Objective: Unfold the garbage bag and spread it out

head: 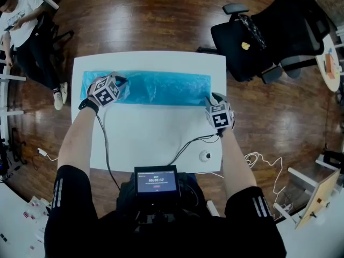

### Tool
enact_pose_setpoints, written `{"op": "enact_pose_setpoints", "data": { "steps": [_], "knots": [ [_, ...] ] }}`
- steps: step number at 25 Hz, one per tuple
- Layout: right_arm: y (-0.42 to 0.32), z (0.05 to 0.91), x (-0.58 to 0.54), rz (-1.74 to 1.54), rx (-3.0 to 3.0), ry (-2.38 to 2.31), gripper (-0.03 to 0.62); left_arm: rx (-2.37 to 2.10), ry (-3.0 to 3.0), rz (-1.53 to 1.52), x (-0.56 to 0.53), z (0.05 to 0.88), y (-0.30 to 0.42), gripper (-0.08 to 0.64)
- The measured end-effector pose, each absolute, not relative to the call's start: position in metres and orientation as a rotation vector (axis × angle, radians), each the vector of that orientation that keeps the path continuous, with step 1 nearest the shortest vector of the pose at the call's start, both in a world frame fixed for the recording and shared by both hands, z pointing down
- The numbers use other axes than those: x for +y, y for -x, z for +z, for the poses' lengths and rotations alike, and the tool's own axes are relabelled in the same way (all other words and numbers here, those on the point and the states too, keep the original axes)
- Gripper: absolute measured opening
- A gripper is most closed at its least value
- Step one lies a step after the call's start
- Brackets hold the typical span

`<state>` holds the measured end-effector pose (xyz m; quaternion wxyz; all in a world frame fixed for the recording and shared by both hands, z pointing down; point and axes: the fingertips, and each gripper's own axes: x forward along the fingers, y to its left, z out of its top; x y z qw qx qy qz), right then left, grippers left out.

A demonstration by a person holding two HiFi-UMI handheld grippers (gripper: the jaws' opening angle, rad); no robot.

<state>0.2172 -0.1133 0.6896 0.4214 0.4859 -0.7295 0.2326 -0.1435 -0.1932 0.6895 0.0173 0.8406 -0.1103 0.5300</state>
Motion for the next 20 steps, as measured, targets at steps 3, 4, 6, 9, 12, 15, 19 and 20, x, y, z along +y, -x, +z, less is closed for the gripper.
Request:
{"op": "enact_pose_setpoints", "data": {
  "steps": [3, 4, 6, 9, 12, 15, 19, 20],
  "knots": [
    [-0.217, 0.68, -0.12, 0.557, -1.844, -1.227, 0.155, -0.368, -2.629, 1.64, -0.191, 0.686, 0.146, 0.02],
    [-0.216, 0.677, -0.122, 0.55, -1.855, -1.224, 0.158, -0.376, -2.637, 1.638, -0.191, 0.685, 0.147, 0.02],
    [-0.21, 0.669, -0.128, 0.529, -1.899, -1.204, 0.161, -0.39, -2.657, 1.639, -0.19, 0.682, 0.147, 0.02],
    [-0.192, 0.657, -0.137, 0.471, -2.002, -1.128, 0.167, -0.399, -2.683, 1.647, -0.187, 0.678, 0.146, 0.018],
    [-0.174, 0.646, -0.146, 0.409, -2.069, -1.045, 0.184, -0.416, -2.703, 1.646, -0.185, 0.674, 0.146, 0.018],
    [-0.155, 0.634, -0.157, 0.355, -2.121, -0.974, 0.204, -0.435, -2.725, 1.644, -0.182, 0.67, 0.145, 0.018],
    [-0.126, 0.62, -0.173, 0.275, -2.175, -0.859, 0.204, -0.455, -2.752, 1.637, -0.179, 0.664, 0.144, 0.018],
    [-0.118, 0.617, -0.177, 0.254, -2.185, -0.826, 0.204, -0.457, -2.756, 1.637, -0.178, 0.663, 0.144, 0.018]
  ]
}}
